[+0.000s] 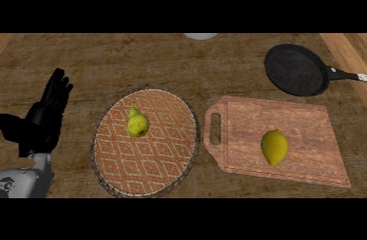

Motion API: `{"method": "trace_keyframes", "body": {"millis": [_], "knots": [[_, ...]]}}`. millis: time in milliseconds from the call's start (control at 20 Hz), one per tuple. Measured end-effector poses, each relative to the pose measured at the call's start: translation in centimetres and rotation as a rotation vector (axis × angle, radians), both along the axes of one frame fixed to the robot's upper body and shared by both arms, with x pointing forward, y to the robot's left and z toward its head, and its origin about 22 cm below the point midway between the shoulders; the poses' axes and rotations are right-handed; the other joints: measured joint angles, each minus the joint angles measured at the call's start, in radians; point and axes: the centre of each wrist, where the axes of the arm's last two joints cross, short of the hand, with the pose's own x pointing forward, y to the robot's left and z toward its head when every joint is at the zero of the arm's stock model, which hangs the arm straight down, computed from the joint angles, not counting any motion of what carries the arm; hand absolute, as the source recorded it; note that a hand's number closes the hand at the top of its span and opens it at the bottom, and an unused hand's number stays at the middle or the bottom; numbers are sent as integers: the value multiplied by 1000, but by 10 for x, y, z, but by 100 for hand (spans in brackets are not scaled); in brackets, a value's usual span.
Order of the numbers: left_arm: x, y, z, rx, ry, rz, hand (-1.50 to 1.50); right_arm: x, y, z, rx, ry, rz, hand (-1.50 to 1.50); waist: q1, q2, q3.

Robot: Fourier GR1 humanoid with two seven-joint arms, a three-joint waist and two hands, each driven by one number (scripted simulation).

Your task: Pick the lemon from the cutting board and place it in the pan

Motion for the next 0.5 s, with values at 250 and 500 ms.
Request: {"method": "trace_keyframes", "body": {"millis": [250, 500], "knots": [[2, 1, 3, -1, -4, -14, 0, -27, 7, 49, -161, 98, -55, -150, 11, 2, -2], [7, -1, 5, 1, -4, -31, 0, -40, 41, 96, -236, 112, -107, -150, 30, 4, -1]]}}
